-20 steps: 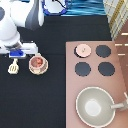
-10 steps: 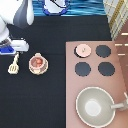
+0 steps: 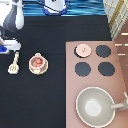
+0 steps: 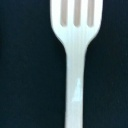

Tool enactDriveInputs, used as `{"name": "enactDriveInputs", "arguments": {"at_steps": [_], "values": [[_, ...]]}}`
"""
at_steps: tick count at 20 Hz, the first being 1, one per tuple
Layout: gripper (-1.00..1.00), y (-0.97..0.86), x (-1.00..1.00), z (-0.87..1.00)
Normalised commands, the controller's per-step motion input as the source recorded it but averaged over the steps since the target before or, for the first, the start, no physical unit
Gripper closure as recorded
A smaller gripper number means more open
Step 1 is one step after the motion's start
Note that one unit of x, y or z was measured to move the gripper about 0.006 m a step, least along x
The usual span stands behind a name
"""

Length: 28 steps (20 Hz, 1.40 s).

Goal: Take the lid off the pot, put the pot on the plate, and use the tool to push the pot to the front of the table.

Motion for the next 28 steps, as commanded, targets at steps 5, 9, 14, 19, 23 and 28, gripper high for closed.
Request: {"name": "enactDriveInputs", "arguments": {"at_steps": [5, 9, 14, 19, 23, 28], "values": [[-1.00, 0.31, -0.01, -0.56], [-1.00, 0.20, -0.22, -0.53], [1.00, -0.02, -0.40, -0.42], [1.00, -0.04, -0.19, -0.14], [1.00, 0.00, -0.13, -0.01], [1.00, 0.00, -0.12, 0.00]]}}
